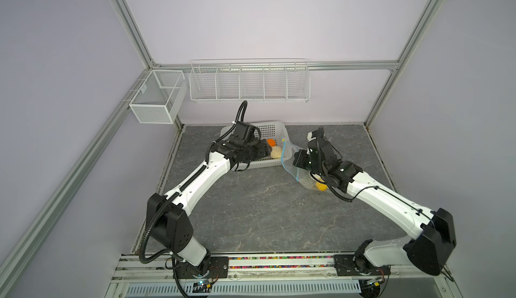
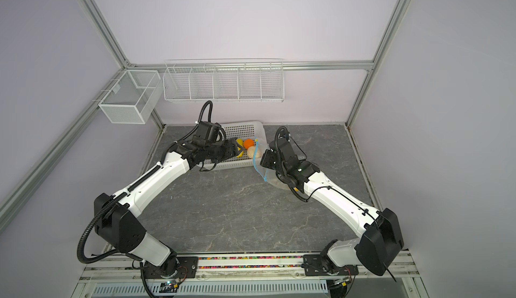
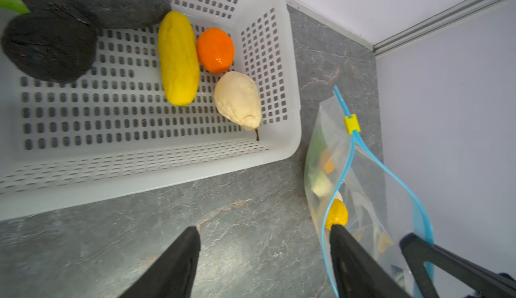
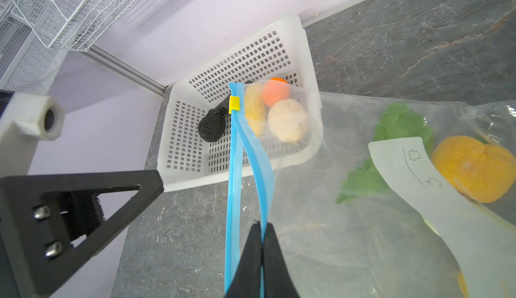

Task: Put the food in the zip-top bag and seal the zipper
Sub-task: 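Raise the left gripper out of the bag and move over the basket, then lower the left gripper onto the long yellow squash and close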

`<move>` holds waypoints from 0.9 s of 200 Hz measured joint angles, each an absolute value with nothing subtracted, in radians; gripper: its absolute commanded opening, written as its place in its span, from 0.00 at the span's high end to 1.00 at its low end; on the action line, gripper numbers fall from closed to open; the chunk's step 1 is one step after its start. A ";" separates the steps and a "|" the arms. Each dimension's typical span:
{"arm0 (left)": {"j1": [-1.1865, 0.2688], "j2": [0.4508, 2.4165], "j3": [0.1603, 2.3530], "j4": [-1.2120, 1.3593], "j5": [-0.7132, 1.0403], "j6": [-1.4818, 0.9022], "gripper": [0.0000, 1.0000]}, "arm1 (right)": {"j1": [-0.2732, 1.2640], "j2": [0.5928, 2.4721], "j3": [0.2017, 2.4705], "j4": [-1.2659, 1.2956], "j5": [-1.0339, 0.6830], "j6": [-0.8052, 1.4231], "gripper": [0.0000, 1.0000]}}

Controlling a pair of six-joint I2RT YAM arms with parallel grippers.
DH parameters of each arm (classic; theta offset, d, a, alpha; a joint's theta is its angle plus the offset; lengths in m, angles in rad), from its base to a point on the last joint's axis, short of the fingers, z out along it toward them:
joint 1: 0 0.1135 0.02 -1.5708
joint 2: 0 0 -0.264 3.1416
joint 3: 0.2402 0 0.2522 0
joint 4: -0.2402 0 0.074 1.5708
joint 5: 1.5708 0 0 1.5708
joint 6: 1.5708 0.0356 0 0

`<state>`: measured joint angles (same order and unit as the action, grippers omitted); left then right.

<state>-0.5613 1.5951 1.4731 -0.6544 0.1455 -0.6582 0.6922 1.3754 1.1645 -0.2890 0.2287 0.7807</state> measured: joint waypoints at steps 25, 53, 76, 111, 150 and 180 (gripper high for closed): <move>-0.550 1.643 1.544 -0.697 0.094 -0.622 0.27 | 0.692 1.380 1.164 -0.289 0.238 0.776 0.94; -0.548 1.723 1.617 -0.738 0.044 -0.596 0.28 | 0.692 1.385 1.164 -0.289 0.239 0.760 0.94; -0.545 1.810 1.677 -0.770 0.019 -0.584 0.30 | 0.692 1.396 1.164 -0.287 0.239 0.751 0.94; -0.536 1.927 1.764 -0.816 -0.024 -0.578 0.34 | 0.690 1.410 1.161 -0.281 0.231 0.746 0.94; -0.514 2.040 1.868 -0.848 -0.046 -0.574 0.38 | 0.675 1.417 1.157 -0.265 0.209 0.738 0.94; -0.495 2.122 1.935 -0.855 -0.046 -0.574 0.40 | 0.663 1.430 1.157 -0.254 0.193 0.732 0.94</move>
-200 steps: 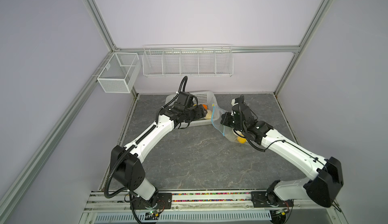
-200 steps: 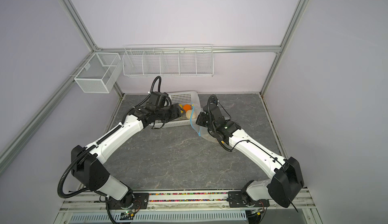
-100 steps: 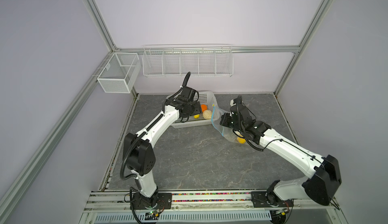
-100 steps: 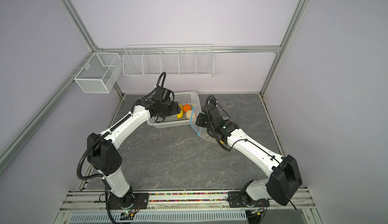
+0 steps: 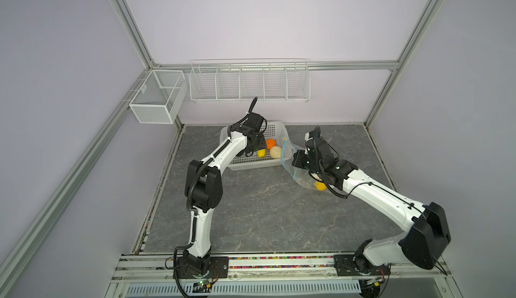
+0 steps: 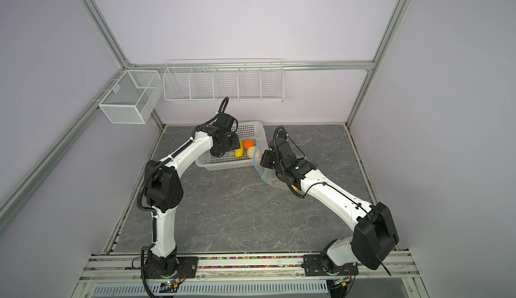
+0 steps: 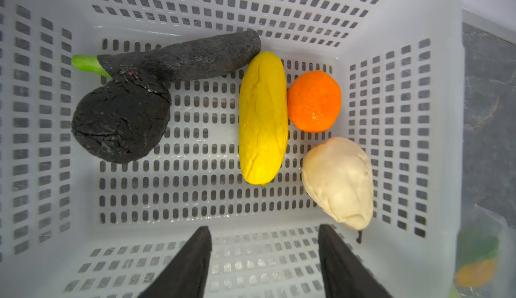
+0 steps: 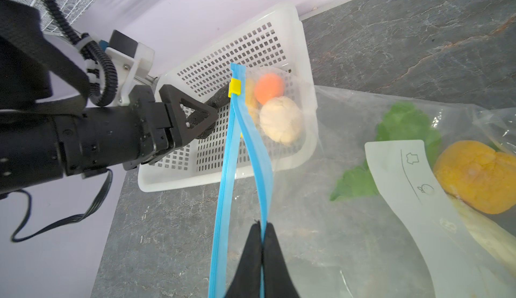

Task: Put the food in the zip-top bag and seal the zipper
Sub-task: 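Lower the left gripper onto the long yellow squash and close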

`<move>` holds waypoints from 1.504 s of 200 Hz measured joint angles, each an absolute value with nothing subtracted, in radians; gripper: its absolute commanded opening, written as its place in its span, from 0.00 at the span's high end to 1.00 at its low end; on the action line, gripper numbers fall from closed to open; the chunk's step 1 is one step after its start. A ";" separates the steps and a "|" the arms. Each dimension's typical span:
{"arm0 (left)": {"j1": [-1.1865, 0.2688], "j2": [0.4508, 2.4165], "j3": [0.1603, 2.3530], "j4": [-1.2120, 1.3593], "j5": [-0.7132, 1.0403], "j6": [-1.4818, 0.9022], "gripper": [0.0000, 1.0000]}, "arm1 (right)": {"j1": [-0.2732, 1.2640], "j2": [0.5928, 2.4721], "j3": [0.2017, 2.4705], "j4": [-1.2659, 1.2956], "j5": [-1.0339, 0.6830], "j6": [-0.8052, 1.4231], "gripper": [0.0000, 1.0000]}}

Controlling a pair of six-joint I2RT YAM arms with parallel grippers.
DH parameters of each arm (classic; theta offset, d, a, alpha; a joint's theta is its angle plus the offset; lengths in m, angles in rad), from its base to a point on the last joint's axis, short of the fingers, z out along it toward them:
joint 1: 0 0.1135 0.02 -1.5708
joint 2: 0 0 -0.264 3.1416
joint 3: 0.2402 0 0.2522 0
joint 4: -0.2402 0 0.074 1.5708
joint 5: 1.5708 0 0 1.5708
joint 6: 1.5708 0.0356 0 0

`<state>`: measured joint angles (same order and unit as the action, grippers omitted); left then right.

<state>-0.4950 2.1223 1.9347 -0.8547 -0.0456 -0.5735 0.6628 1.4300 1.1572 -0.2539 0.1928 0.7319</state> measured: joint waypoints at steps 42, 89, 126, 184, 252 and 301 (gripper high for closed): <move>-0.474 2.236 2.028 -0.868 -0.045 -0.573 0.40 | 0.654 1.449 1.157 -0.241 0.176 0.732 0.94; -0.459 2.345 2.157 -0.894 -0.044 -0.565 0.39 | 0.642 1.478 1.157 -0.231 0.152 0.732 0.94; -0.457 2.408 2.255 -0.915 -0.028 -0.562 0.38 | 0.633 1.486 1.157 -0.226 0.140 0.732 0.94; -0.457 2.459 2.298 -0.919 -0.011 -0.551 0.38 | 0.622 1.495 1.157 -0.221 0.129 0.732 0.94; -0.445 2.518 2.334 -0.926 0.004 -0.551 0.38 | 0.621 1.508 1.157 -0.216 0.110 0.733 0.94; -0.444 2.542 2.346 -0.928 0.013 -0.551 0.37 | 0.617 1.514 1.157 -0.212 0.107 0.733 0.94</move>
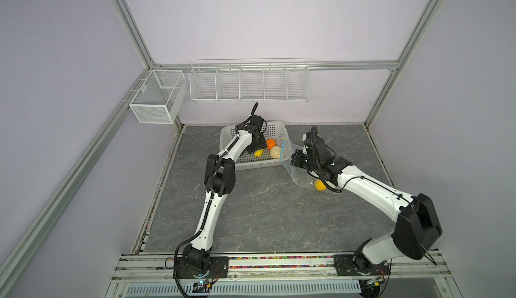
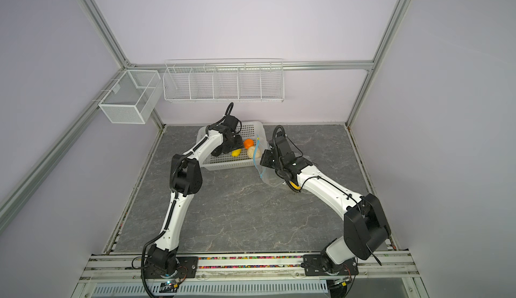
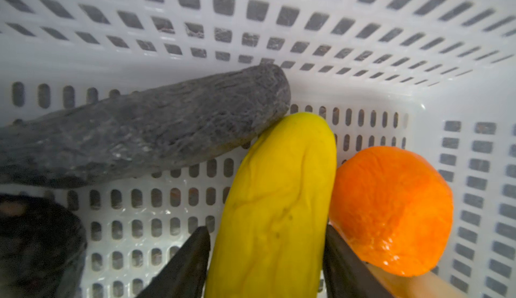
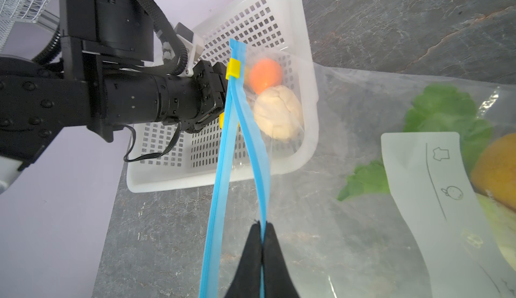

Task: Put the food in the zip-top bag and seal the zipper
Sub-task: 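Lower the left gripper onto the long yellow squash and close, then lift the long yellow squash out of the basket with the left gripper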

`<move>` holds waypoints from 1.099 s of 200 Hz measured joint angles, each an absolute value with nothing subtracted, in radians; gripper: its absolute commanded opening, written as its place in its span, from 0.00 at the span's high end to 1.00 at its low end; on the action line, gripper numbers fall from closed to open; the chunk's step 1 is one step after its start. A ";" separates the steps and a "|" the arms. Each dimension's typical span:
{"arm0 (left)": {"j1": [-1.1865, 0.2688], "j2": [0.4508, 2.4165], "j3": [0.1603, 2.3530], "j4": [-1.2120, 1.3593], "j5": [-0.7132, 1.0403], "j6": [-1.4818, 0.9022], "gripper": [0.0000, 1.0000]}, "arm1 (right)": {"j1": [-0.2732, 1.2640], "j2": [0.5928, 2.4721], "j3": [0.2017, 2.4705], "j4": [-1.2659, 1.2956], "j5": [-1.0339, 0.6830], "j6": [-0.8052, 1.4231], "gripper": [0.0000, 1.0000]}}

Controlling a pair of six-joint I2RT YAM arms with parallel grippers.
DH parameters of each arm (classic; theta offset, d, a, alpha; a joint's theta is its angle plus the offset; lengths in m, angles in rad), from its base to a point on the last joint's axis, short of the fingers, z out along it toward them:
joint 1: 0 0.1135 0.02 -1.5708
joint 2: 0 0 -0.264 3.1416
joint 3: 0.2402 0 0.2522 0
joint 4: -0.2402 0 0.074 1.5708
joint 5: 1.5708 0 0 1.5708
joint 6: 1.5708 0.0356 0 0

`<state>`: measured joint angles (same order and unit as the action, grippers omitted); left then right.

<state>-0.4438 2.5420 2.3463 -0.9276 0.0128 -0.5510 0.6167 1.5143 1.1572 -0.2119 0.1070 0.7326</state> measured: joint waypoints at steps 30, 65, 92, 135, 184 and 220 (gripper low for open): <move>-0.444 2.542 2.355 -0.929 0.012 -0.546 0.38 | 0.617 1.525 1.157 -0.212 0.107 0.733 0.94; -0.444 2.543 2.366 -0.926 0.012 -0.543 0.39 | 0.617 1.525 1.157 -0.212 0.106 0.733 0.94; -0.444 2.555 2.386 -0.925 0.012 -0.543 0.39 | 0.617 1.525 1.157 -0.212 0.107 0.733 0.94; -0.444 2.595 2.424 -0.913 0.012 -0.536 0.38 | 0.617 1.525 1.157 -0.212 0.106 0.733 0.94; -0.444 2.603 2.439 -0.911 0.012 -0.537 0.43 | 0.617 1.525 1.157 -0.212 0.104 0.733 0.94; -0.444 2.603 2.438 -0.912 0.012 -0.537 0.45 | 0.617 1.525 1.157 -0.212 0.104 0.733 0.94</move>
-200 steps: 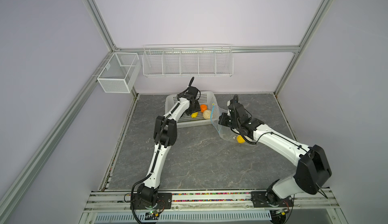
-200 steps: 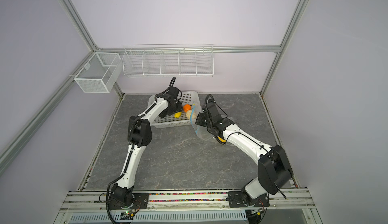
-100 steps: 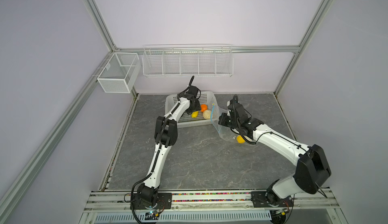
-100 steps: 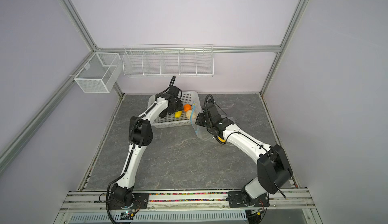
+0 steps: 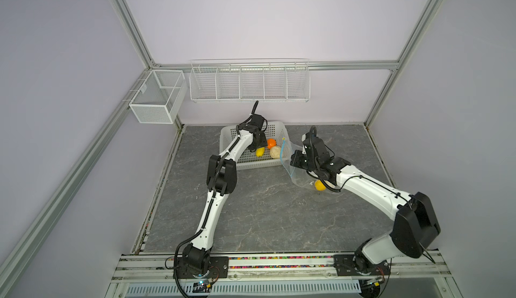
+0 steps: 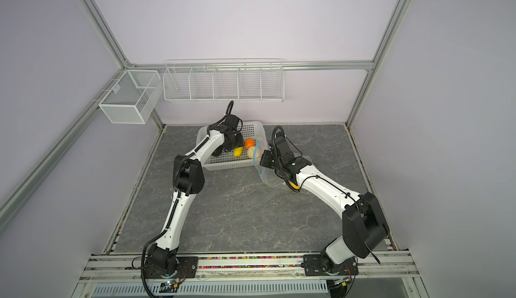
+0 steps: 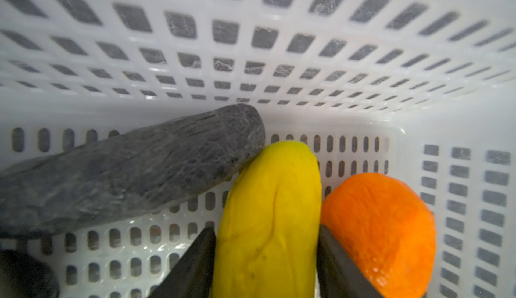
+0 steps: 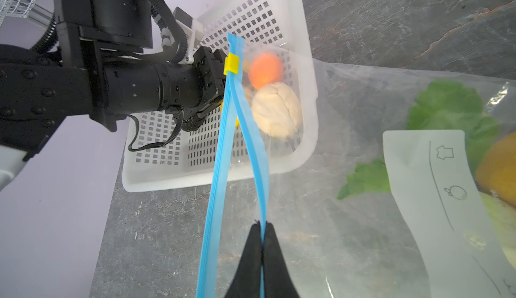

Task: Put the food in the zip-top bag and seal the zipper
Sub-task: 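Lift the long yellow squash out of the basket with the left gripper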

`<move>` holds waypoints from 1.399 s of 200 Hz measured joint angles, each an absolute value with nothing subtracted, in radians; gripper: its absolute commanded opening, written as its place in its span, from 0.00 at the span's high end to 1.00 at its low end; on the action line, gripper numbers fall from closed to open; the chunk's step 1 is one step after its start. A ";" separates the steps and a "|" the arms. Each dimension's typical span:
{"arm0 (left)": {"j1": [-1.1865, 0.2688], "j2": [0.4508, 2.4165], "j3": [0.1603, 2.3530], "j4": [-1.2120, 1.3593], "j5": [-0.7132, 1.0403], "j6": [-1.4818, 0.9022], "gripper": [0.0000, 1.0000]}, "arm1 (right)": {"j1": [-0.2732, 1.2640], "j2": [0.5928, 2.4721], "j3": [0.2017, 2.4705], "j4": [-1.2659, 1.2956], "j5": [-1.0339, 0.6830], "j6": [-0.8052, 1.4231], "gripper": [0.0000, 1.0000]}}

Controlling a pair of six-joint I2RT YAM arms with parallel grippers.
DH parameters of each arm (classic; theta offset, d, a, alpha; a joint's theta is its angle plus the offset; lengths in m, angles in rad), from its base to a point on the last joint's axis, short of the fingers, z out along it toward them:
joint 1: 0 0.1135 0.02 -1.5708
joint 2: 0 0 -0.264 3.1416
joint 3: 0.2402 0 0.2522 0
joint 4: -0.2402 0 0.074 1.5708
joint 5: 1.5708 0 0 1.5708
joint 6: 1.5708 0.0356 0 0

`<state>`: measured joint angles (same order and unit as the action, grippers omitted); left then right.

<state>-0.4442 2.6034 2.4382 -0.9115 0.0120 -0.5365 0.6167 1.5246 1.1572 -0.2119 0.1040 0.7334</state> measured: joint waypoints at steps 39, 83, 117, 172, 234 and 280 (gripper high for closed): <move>-0.444 2.568 2.363 -0.889 0.008 -0.540 0.48 | 0.617 1.524 1.157 -0.212 0.104 0.733 0.94; -0.444 2.506 2.268 -0.879 0.005 -0.545 0.52 | 0.617 1.523 1.157 -0.212 0.104 0.733 0.94; -0.444 2.490 2.246 -0.878 0.004 -0.548 0.53 | 0.617 1.514 1.156 -0.212 0.104 0.733 0.94; -0.444 2.401 2.144 -0.869 0.004 -0.557 0.54 | 0.617 1.500 1.149 -0.212 0.105 0.733 0.94; -0.444 2.286 2.054 -0.834 0.005 -0.571 0.55 | 0.617 1.496 1.132 -0.197 0.104 0.736 0.94; -0.444 2.230 2.005 -0.816 0.010 -0.583 0.56 | 0.617 1.496 1.132 -0.193 0.104 0.736 0.94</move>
<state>-0.4442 2.2299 2.0052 -0.8158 0.0097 -0.5827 0.6174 1.4960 1.1320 -0.1928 0.1036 0.7361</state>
